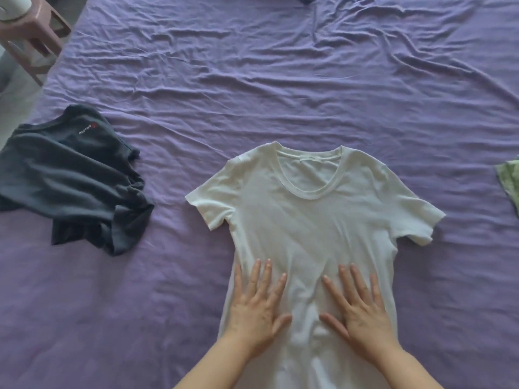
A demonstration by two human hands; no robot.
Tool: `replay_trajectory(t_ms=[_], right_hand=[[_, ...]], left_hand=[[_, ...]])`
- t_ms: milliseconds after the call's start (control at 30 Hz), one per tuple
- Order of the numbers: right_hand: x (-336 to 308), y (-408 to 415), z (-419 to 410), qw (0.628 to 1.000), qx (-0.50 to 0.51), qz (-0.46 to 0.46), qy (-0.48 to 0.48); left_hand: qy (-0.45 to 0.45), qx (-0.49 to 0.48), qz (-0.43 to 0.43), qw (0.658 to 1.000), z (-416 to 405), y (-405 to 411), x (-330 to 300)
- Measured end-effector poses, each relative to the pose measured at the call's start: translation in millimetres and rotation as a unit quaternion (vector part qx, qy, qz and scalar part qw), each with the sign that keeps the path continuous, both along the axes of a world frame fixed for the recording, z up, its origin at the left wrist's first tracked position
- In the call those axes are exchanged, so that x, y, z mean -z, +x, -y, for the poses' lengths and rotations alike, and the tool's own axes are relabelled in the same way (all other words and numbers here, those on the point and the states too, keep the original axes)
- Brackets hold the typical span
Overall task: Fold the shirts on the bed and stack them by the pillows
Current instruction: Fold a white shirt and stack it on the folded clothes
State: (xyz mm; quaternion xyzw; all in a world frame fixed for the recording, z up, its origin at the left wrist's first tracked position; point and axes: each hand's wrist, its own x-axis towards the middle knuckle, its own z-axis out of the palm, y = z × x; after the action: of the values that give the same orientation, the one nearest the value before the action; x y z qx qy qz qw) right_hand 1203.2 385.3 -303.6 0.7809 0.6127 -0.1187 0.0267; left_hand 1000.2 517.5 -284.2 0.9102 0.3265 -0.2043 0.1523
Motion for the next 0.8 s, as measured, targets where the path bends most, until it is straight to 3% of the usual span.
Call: replay_trajectory(t_ms=[100, 167, 467, 633, 800], right_hand=[[-4, -2, 24, 1.000, -0.016, -0.005, -0.022], [-5, -4, 52, 0.999, -0.038, 0.000, -0.034], [-20, -11, 154, 0.999, -0.033, -0.012, -0.011], [-25, -26, 149, 0.997, -0.049, -0.063, 0.016], [-22, -53, 156, 0.993, -0.028, -0.113, 0.019]], left_hand=[[-0.001, -0.029, -0.004, 1.000, 30, 4, -3], [0.020, 0.007, -0.019, 1.000, 53, 0, 3], [-0.067, 0.046, -0.105, 0.991, 140, -22, -12], [-0.061, 0.067, -0.093, 0.992, 151, -43, -10], [-0.062, -0.004, -0.007, 0.998, 156, -48, -4]])
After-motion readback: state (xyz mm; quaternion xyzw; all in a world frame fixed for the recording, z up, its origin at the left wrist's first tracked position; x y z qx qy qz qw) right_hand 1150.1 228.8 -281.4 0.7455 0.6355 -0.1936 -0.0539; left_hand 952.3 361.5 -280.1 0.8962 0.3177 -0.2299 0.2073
